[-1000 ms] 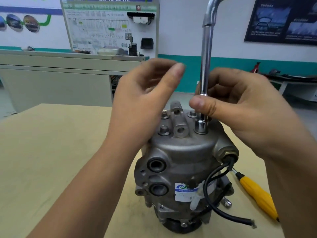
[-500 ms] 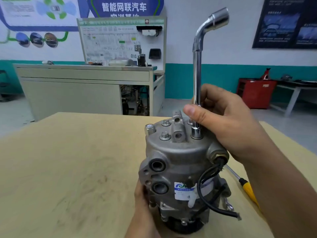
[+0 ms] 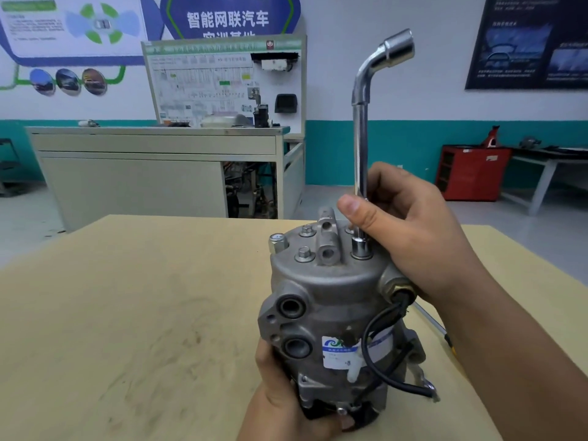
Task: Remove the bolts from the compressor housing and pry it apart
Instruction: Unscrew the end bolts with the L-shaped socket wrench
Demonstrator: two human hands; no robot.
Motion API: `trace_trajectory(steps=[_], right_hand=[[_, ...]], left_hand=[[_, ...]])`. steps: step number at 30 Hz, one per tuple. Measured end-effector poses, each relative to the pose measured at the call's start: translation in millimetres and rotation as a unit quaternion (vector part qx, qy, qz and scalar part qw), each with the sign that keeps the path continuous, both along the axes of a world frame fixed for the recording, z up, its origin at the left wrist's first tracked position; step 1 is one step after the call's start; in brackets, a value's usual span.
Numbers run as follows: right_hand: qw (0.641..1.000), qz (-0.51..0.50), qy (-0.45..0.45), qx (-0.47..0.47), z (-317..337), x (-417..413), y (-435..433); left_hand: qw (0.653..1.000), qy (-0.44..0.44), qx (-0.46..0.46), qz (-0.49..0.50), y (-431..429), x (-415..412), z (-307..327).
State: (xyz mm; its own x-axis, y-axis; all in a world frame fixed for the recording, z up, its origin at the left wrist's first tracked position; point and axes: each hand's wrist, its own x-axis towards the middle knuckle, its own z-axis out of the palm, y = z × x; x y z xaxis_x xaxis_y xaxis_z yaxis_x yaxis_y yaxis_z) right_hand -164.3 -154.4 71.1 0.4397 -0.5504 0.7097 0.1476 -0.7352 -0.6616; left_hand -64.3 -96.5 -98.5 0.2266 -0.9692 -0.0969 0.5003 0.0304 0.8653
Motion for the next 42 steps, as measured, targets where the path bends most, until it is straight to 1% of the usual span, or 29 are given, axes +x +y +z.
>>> trace_trajectory(steps=[1,2,3,4,5,6,7,9,14,18,20,21,22,24,26,27,29,31,32,34,35,38,39,42], right_hand=[[1.000,-0.001,-0.002,0.001,0.3,1.7,-2.0],[1.000,-0.002,-0.005,0.002,0.3,4.1,-4.8],[1.000,-0.004,-0.008,0.006,0.3,7.1,-8.3],[1.000,-0.006,-0.008,0.011,0.1,10.6,-12.4],[1.000,-0.011,-0.006,0.015,0.1,14.0,-17.1],[1.000,-0.016,-0.001,0.019,0.3,17.4,-22.4],[0.999,-0.020,0.004,0.026,0.7,20.9,-27.9],[0.999,-0.026,0.011,0.046,1.4,27.4,-38.6],[0.995,-0.052,0.006,0.080,2.3,41.1,-59.2],[0.994,-0.065,-0.021,0.081,-2.9,45.0,-65.9],[0.994,-0.070,-0.025,0.074,-6.6,45.6,-67.9],[0.994,-0.074,-0.024,0.070,-7.4,45.4,-68.4],[0.994,-0.078,-0.024,0.068,-7.5,44.9,-68.8],[0.994,-0.079,-0.025,0.067,-6.9,43.8,-70.0],[0.995,-0.074,-0.027,0.069,-7.2,43.4,-70.0],[0.995,-0.070,-0.029,0.071,-7.9,43.4,-69.4],[0.995,-0.059,-0.038,0.073,-9.9,43.3,-68.4],[0.994,-0.050,-0.053,0.079,-11.6,43.0,-67.8],[0.993,-0.049,-0.061,0.084,-12.3,42.8,-67.9],[0.992,-0.049,-0.071,0.090,-12.5,42.7,-68.9],[0.992,-0.051,-0.073,0.088,-12.4,43.2,-69.4],[0.993,-0.046,-0.073,0.079,-12.6,44.1,-68.6],[0.993,-0.038,-0.075,0.077,-12.6,44.0,-68.3],[0.994,-0.022,-0.074,0.079,-12.3,43.8,-66.6]], left_hand=[[0.998,-0.035,-0.034,-0.028,15.5,32.7,5.4],[0.986,-0.166,-0.020,-0.003,14.6,28.3,-0.8],[0.967,-0.243,-0.077,0.003,18.9,29.0,-1.0],[0.934,-0.348,-0.076,0.040,13.7,34.5,-5.7],[0.898,-0.422,-0.096,0.082,3.8,36.8,-18.8],[0.873,-0.464,-0.113,0.095,-1.0,40.7,-20.6],[0.858,-0.494,-0.109,0.082,-2.5,42.7,-10.6],[0.844,-0.518,-0.104,0.095,-12.3,51.7,-4.5],[0.837,-0.526,-0.100,0.111,-34.1,62.7,2.3],[0.833,-0.544,-0.092,0.043,-34.3,78.5,12.1],[0.810,-0.579,-0.085,0.033,-24.7,91.0,21.5],[0.799,-0.593,-0.095,0.043,-20.2,97.8,27.9],[0.795,-0.594,-0.103,0.063,-16.9,103.2,37.6],[0.811,-0.556,-0.124,0.134,-16.4,111.8,64.1],[0.826,-0.480,-0.192,0.226,-24.3,112.7,95.4],[0.824,-0.445,-0.232,0.262,-30.0,108.1,112.9],[0.822,-0.392,-0.306,0.278,-39.4,93.8,144.7],[0.824,-0.374,-0.349,0.242,-49.0,79.1,168.2],[0.832,-0.373,-0.354,0.207,-54.1,73.5,177.6],[0.853,-0.372,-0.339,0.137,-64.6,65.8,190.3],[0.864,-0.358,-0.334,0.119,-69.7,63.7,193.4],[0.908,-0.258,-0.320,0.082,-81.1,60.3,189.5],[0.915,-0.246,-0.313,0.062,-83.0,59.4,186.0],[0.916,-0.251,-0.313,0.018,-85.5,62.9,176.5]])
